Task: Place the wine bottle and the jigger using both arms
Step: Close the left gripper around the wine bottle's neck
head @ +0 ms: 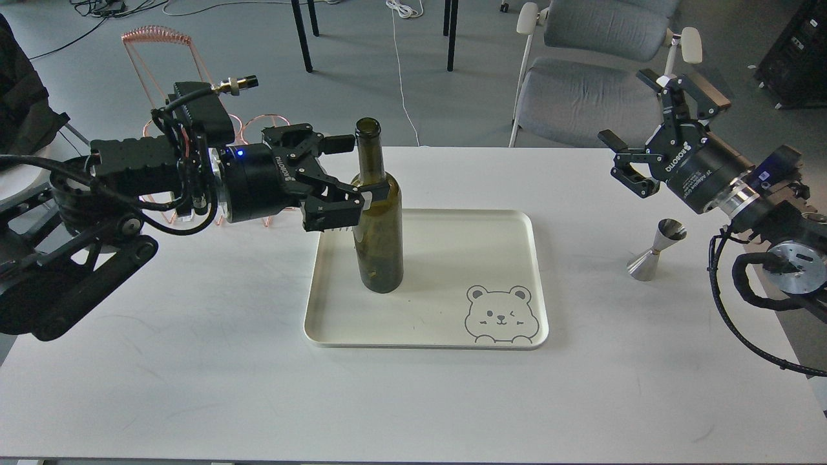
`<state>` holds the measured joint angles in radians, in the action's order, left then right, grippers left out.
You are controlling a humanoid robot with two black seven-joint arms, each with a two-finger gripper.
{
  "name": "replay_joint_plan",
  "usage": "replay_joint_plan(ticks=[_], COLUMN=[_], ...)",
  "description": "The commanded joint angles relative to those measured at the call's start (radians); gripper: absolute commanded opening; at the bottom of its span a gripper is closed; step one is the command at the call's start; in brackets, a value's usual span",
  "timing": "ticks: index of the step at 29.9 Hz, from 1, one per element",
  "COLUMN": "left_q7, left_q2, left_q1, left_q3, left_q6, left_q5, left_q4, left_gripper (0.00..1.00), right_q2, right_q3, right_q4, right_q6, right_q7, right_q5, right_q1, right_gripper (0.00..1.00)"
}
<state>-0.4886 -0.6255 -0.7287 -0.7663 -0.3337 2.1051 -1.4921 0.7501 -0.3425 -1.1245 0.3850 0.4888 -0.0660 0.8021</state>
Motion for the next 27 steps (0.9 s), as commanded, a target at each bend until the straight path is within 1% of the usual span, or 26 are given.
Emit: replay_joint_plan(ticks=[1,5,10,16,20,24,26,27], left_q7=[0.0,0.0,0.0,0.0,0.0,0.0,0.0,0.0], left_q2=[0.029,0.035,0.046,0.052,0.052,0.05,0.049,0.047], left_q1=[-0.026,-0.031,-0.031,-0.038,-0.048,-0.051,-0.051,-0.051], left_q3=[0.016,0.021,0.022,0.022,0.024,0.024,0.024,0.024], left_q6=[0.002,0.002,0.004,0.007,0.01,0.01,0.01,0.01], left_q5=[-0.001,0.0,0.001,0.003,0.004,0.004,0.006,0.007], left_q4=[0.035,0.058,0.059,0.076,0.078,0.078,0.078,0.078], left_gripper=[0.98,0.97,0.95,0.86,0.79,0.68,0.62,0.56], right_q2=[0.0,0.0,-0.001,-0.001,-0.001,-0.001,-0.001,-0.001], right_q3=[0.0,0.0,0.002,0.004,0.004,0.004,0.004,0.004], right_q4=[-0.001,-0.001,-0.001,-0.001,-0.001,-0.001,-0.001,-0.001], right_q6=[0.0,0.0,0.0,0.0,0.0,0.0,0.0,0.0], right_q7=[0.0,0.0,0.0,0.0,0.0,0.0,0.0,0.0], right_q5=[0.0,0.0,0.0,-0.003,-0.023,-0.029,-0.031,-0.031], right_q1=[-0.007,-0.009,-0.014,-0.014,-0.015,-0.017,-0.018,-0.018], right_gripper=[0.98,0.98,0.98,0.98,0.98,0.98,0.98,0.98])
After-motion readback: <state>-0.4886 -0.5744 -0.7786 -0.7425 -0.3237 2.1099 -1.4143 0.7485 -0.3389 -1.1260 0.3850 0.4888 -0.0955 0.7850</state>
